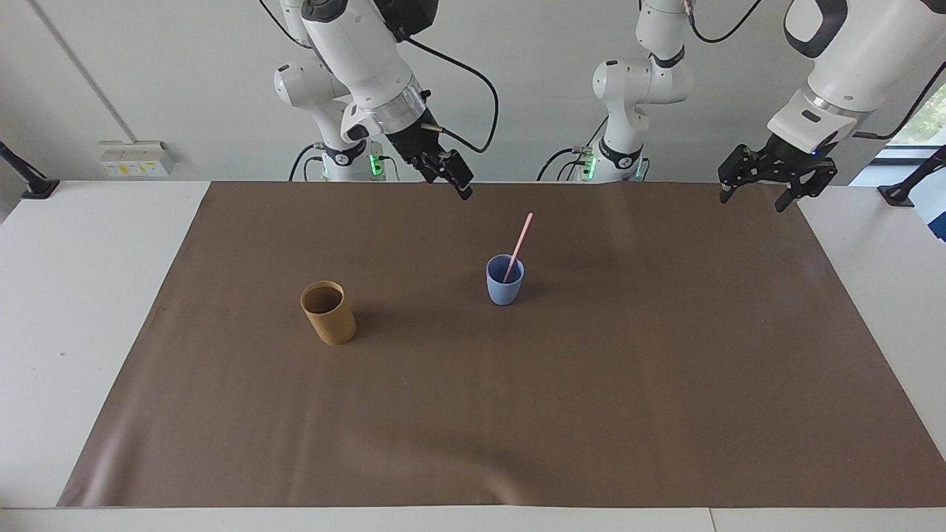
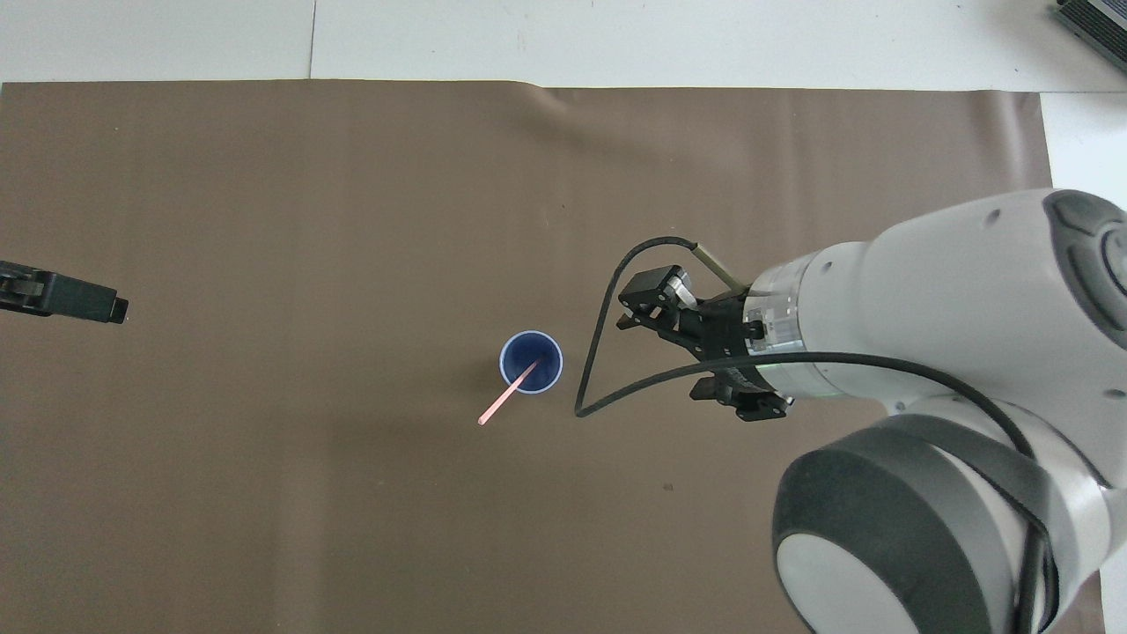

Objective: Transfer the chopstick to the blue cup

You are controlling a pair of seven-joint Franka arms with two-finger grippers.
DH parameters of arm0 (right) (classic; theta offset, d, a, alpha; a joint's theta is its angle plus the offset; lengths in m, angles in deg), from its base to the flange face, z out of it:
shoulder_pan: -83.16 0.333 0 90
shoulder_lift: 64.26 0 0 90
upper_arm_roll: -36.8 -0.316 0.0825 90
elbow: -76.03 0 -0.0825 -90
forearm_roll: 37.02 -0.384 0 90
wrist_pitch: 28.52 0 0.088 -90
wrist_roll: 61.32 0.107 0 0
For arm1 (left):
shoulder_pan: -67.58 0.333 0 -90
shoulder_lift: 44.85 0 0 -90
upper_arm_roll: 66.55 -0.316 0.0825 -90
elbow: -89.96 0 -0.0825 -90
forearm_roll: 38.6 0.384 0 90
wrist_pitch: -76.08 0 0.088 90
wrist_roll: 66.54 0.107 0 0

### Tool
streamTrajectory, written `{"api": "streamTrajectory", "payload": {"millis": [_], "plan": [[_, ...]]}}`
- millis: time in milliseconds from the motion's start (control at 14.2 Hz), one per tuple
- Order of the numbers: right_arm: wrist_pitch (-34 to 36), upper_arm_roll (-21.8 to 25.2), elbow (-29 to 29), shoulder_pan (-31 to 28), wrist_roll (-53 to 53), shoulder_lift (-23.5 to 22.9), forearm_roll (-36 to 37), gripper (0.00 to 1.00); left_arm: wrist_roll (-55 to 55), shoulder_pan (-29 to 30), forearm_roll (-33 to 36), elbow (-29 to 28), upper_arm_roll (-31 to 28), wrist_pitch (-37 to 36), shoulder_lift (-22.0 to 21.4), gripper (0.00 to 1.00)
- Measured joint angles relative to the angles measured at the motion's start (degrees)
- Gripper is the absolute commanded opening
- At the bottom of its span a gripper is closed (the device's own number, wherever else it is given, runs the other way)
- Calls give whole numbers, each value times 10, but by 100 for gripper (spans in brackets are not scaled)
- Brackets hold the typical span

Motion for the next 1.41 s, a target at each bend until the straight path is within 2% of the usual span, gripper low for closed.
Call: {"api": "streamTrajectory", "payload": {"millis": [141,282,564,705,917,1411], "plan": [[11,1,0,-18,-104,8,72,100,0,0,0,0,0,0,0,100],[11,1,0,-42,-197,10,111,100,0,0,0,0,-1,0,0,100],[44,4,-12,-116,-345,22,130,100,0,0,0,0,-1,-1,0,100],[100,4,-45,-163,-396,25,131,100,0,0,0,1,0,-1,-1,100],[175,5,-92,-213,-434,23,131,100,0,0,0,2,1,0,-3,100],[191,4,-100,-219,-461,12,160,100,-24,0,22,5,9,0,-10,100]]}}
